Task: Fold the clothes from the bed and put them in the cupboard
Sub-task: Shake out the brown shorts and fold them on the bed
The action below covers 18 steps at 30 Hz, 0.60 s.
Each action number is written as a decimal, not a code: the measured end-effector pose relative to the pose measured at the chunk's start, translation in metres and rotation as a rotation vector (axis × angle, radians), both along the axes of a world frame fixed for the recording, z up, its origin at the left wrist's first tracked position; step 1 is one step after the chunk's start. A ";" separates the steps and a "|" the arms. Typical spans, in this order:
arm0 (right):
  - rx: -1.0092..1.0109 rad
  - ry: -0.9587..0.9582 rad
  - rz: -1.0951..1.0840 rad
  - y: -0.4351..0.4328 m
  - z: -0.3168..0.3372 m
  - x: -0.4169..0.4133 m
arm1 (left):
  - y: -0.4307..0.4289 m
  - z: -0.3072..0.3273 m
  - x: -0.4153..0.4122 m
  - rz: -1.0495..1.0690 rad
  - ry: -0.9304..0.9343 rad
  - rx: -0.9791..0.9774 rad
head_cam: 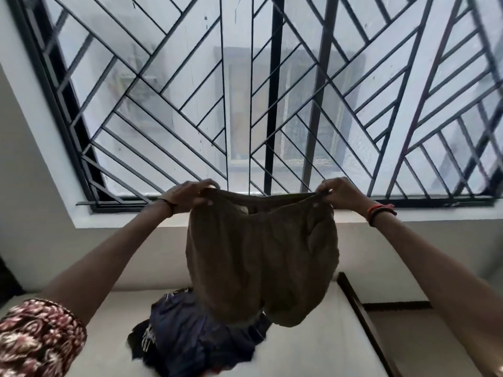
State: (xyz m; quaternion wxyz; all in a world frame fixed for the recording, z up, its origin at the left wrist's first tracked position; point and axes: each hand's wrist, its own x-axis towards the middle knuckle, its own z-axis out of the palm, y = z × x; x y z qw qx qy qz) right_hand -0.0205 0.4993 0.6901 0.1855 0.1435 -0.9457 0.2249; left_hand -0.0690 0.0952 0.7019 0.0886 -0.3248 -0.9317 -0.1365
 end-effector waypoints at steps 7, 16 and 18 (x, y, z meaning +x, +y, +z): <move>-0.034 -0.208 0.056 0.029 0.034 0.013 | 0.020 0.036 0.021 -0.033 0.124 -0.232; -0.309 -0.616 0.126 0.045 0.054 0.044 | 0.044 0.046 -0.005 -0.144 0.034 -0.129; -0.369 -0.609 0.147 0.046 0.055 0.049 | 0.046 0.043 -0.010 -0.131 -0.008 -0.080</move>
